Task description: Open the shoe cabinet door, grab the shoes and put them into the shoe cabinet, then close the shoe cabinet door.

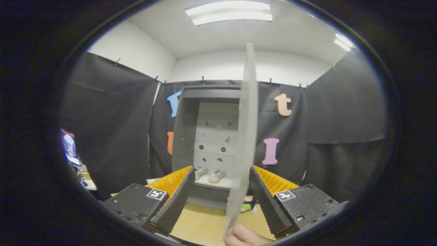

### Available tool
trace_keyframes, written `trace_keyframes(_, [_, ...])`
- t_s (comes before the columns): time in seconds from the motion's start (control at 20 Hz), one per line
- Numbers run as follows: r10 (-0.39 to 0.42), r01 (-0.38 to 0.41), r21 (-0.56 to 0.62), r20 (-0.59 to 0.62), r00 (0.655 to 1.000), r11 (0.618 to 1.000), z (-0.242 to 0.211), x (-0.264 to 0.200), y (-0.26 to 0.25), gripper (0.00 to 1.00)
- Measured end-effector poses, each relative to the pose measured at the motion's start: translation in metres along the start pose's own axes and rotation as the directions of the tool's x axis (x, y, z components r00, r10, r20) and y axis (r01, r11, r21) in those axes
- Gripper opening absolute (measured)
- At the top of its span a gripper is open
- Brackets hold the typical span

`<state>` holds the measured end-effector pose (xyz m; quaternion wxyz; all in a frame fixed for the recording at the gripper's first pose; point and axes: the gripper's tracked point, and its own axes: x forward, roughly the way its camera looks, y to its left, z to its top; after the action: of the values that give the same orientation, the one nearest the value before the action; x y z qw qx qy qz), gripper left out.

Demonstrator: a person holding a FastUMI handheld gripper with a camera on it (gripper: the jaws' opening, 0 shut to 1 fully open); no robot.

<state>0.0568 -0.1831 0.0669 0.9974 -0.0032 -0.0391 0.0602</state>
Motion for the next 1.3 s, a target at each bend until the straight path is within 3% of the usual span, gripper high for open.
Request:
trace_keyframes(0.35, [-0.135, 0.134, -0.033, -0.023, 0.991, 0.99, -0.011, -0.012, -0.127, 1.0])
trace_keyframes(0.6, [-0.198, 0.202, 0.022, -0.1, 0.975, 0.979, -0.039, 0.007, -0.205, 1.0])
trace_keyframes(0.8, [-0.305, 0.309, 0.011, -0.129, 0.943, 0.951, -0.064, 0.037, -0.273, 1.0])
trace_keyframes(1.05, [-0.227, 0.247, 0.084, -0.2, 0.953, 0.965, -0.097, 0.071, -0.256, 1.0])
trace_keyframes(1.3, [-0.185, 0.206, 0.092, -0.197, 0.963, 0.974, -0.098, 0.087, -0.226, 1.0])
